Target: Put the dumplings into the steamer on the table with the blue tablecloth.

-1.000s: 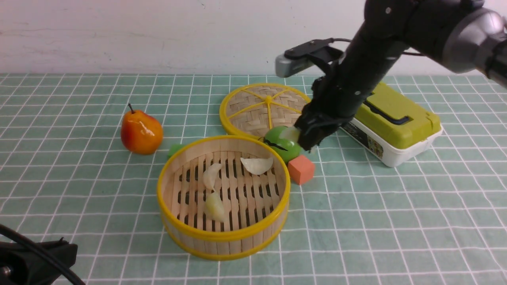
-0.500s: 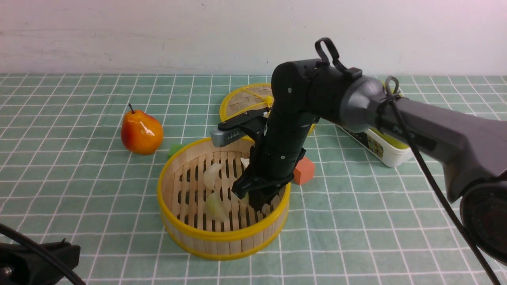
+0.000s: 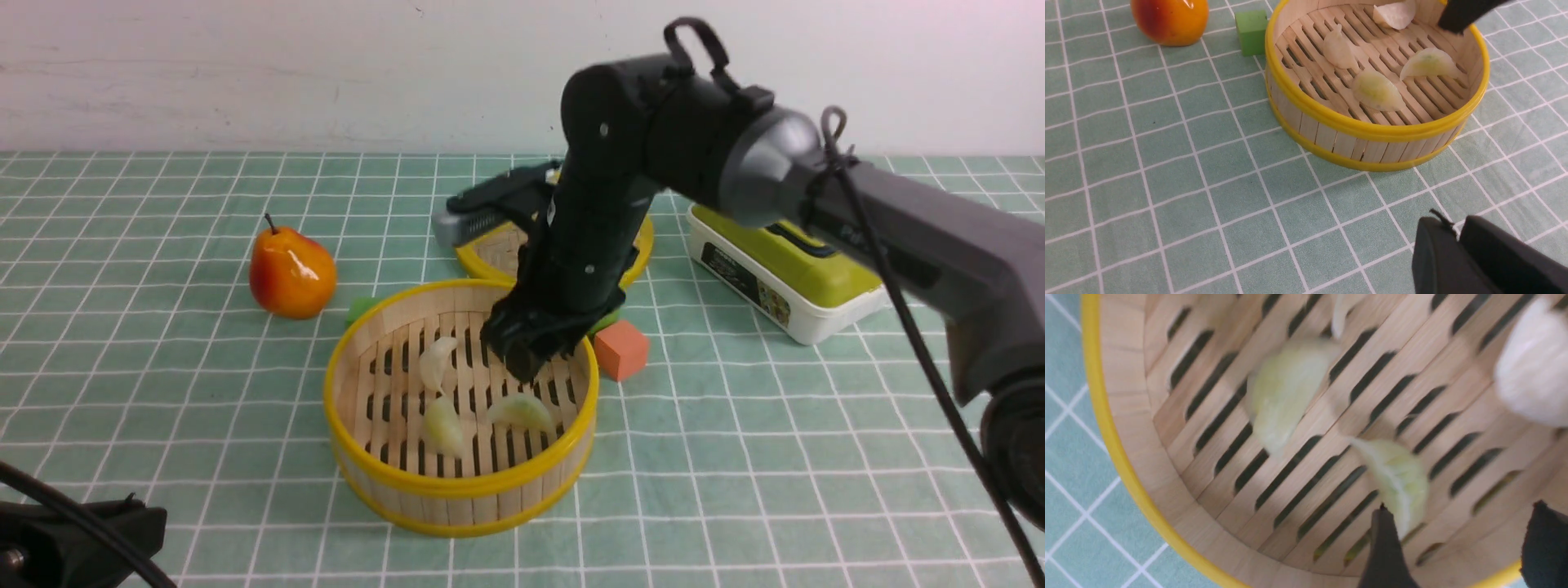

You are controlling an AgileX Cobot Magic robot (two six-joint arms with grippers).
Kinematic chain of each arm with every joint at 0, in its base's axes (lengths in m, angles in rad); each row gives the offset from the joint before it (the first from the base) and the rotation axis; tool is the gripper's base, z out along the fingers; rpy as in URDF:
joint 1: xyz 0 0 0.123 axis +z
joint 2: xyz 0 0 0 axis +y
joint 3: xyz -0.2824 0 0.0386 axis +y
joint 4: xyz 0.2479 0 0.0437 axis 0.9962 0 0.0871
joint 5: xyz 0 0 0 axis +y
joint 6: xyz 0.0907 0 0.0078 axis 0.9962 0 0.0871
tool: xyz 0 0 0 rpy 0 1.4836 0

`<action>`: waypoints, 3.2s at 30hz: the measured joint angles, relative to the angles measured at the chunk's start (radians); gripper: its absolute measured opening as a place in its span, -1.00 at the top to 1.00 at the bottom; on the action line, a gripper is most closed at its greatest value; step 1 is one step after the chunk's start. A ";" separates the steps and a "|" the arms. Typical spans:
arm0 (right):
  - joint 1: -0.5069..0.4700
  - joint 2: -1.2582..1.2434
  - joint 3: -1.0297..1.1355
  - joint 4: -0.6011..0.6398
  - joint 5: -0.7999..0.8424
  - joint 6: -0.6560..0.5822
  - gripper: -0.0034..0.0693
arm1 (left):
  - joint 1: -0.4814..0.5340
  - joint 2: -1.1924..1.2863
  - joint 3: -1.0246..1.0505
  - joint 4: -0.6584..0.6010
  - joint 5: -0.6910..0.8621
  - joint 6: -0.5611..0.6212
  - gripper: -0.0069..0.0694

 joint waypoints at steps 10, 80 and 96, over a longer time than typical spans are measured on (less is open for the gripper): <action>0.000 -0.482 0.053 -0.276 0.014 0.064 0.80 | 0.000 0.000 0.000 -0.002 0.004 0.000 0.58; -0.648 -2.186 2.126 -0.030 -0.853 0.123 0.87 | 0.000 0.000 0.001 -0.003 0.027 0.000 0.43; -0.648 -2.186 2.126 -0.030 -0.852 0.122 0.84 | 0.028 -0.285 0.236 -0.002 -0.028 0.000 0.39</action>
